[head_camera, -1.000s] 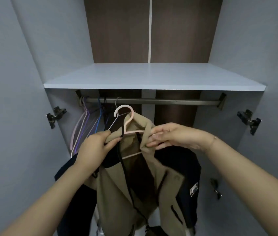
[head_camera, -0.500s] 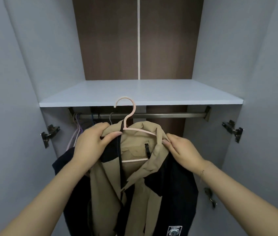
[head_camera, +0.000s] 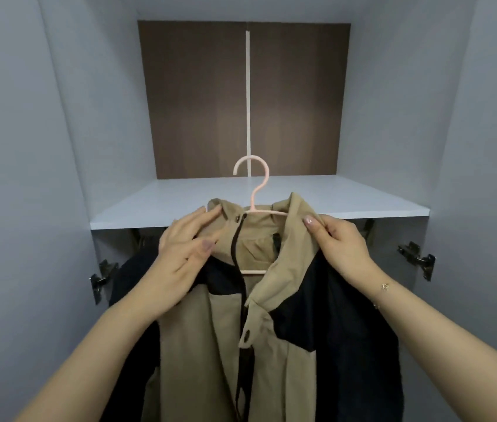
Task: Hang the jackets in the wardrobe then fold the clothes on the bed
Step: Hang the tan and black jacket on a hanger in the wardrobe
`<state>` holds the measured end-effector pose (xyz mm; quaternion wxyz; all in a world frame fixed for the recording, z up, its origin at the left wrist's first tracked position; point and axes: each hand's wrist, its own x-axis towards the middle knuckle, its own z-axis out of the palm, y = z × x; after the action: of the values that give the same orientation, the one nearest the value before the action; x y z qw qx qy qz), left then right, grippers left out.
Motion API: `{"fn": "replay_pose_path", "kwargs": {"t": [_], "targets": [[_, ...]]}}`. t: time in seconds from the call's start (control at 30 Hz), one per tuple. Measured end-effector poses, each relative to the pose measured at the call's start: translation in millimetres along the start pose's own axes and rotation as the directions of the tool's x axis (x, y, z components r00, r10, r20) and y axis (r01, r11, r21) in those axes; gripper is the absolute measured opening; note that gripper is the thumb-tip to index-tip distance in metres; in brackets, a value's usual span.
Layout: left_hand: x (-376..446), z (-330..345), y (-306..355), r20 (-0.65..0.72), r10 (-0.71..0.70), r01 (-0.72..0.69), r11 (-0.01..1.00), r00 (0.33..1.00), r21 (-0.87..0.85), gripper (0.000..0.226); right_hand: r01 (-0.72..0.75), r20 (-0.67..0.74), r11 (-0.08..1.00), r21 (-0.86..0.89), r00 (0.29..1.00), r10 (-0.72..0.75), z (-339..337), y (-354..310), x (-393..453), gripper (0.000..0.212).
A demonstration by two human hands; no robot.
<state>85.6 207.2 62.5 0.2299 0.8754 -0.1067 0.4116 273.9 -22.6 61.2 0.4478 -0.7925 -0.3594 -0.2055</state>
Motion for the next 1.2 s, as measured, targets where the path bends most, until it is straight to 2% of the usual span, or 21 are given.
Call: {"fn": "replay_pose_path", "kwargs": {"t": [0.1,0.2,0.27,0.33,0.43,0.53,0.67,0.77,0.87,0.93,1.03,1.1,1.2], "targets": [[19,-18,-6,-0.097,-0.065,0.068,0.997,0.993,0.024,0.039,0.048,-0.035,0.999,0.016,0.998,-0.047,-7,-17,7,0.051],[42,-29,-15,-0.056,-0.224,0.231,0.95,0.973,0.209,0.044,0.079,-0.11,0.994,0.079,0.991,-0.07,-17,-32,18,0.05],[59,-29,-17,-0.11,-0.153,0.183,0.918,0.982,0.351,0.037,0.069,-0.145,0.996,0.063,0.988,-0.06,-25,-39,32,0.047],[82,-31,-15,-0.177,-0.069,0.135,0.908,0.982,0.397,0.046,0.056,-0.175,0.998,0.033,0.983,-0.049,-32,-43,53,0.048],[132,-31,-21,-0.223,-0.012,0.117,0.879,0.975,0.462,0.043,0.039,-0.219,0.999,0.014,0.975,-0.035,-42,-43,93,0.044],[186,-27,-33,-0.232,0.021,0.113,0.83,0.972,0.546,0.042,0.006,-0.261,1.0,-0.025,0.965,-0.012,-46,-38,143,0.041],[249,-9,-57,-0.215,-0.004,0.12,0.84,0.977,0.53,0.056,-0.068,-0.314,0.995,-0.075,0.949,0.041,-46,-18,215,0.05],[289,11,-87,-0.18,-0.102,0.183,0.833,0.978,0.523,0.052,-0.094,-0.283,0.984,-0.152,0.958,0.048,-36,3,266,0.049],[330,33,-122,-0.209,-0.189,0.272,0.812,0.96,0.516,0.045,-0.084,-0.25,0.965,-0.25,0.968,0.019,-19,29,315,0.037],[355,49,-145,-0.204,-0.238,0.311,0.795,0.95,0.521,0.041,-0.109,-0.203,0.954,-0.279,0.978,0.052,-5,50,343,0.031],[382,82,-181,-0.126,-0.329,0.344,0.78,0.936,0.523,0.032,-0.158,-0.143,0.942,-0.295,0.982,0.121,19,86,369,0.038],[384,111,-210,-0.074,-0.387,0.367,0.774,0.919,0.516,0.034,-0.178,-0.098,0.926,-0.333,0.983,0.153,39,117,373,0.043],[364,151,-253,0.039,-0.48,0.384,0.744,0.876,0.546,0.036,-0.171,0.065,0.909,-0.379,0.975,0.21,76,162,364,0.043]]}}
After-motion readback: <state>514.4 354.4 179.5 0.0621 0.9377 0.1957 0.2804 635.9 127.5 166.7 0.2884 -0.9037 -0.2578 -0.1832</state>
